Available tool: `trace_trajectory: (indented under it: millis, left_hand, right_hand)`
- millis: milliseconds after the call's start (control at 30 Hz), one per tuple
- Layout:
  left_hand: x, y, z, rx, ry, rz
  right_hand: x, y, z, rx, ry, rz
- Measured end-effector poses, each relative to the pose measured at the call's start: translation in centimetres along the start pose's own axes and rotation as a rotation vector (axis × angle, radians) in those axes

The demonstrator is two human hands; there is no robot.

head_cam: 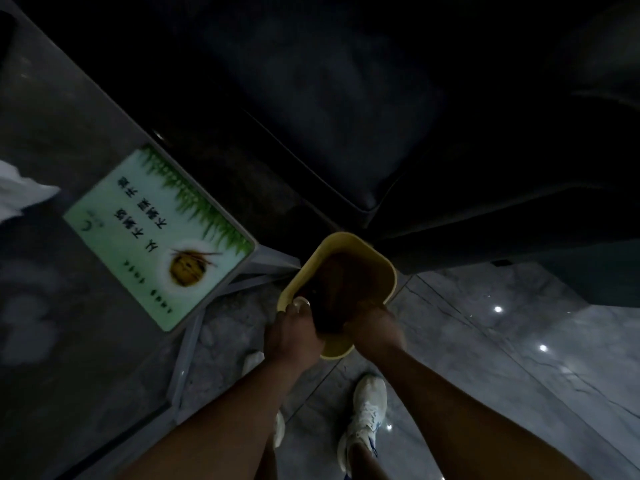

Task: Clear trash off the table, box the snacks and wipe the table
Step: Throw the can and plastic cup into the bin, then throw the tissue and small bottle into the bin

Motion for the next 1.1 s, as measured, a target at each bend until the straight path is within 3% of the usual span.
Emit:
trace_trajectory:
  millis: [267, 633, 1100]
  left_hand:
    - [-0.5, -4.6, -1.3, 0.025, 0.116, 0.024]
    - [-1.1, -16.6, -4.7, -0.071, 0.121, 0.075]
    - [2.8, -31.6, -4.5, -0.158, -0.018, -0.057]
  right_hand:
    - [2.1, -5.2, -2.2, 0.022, -0.14, -0.07]
    - [5.1, -16.8, -6.2, -0.052, -0.277, -0.163]
    - [10.2, -28.8, -6.2, -0.073, -0.503, -0.365]
Point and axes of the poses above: each hand's wrist, its own y-axis towards the middle knuckle, its own z-axis out of the palm, x = y × z, the point moved 6 cm from there along y, towards the middle knuckle, and after that the axes turned 12 degrees about x, right-handed, at the moved point
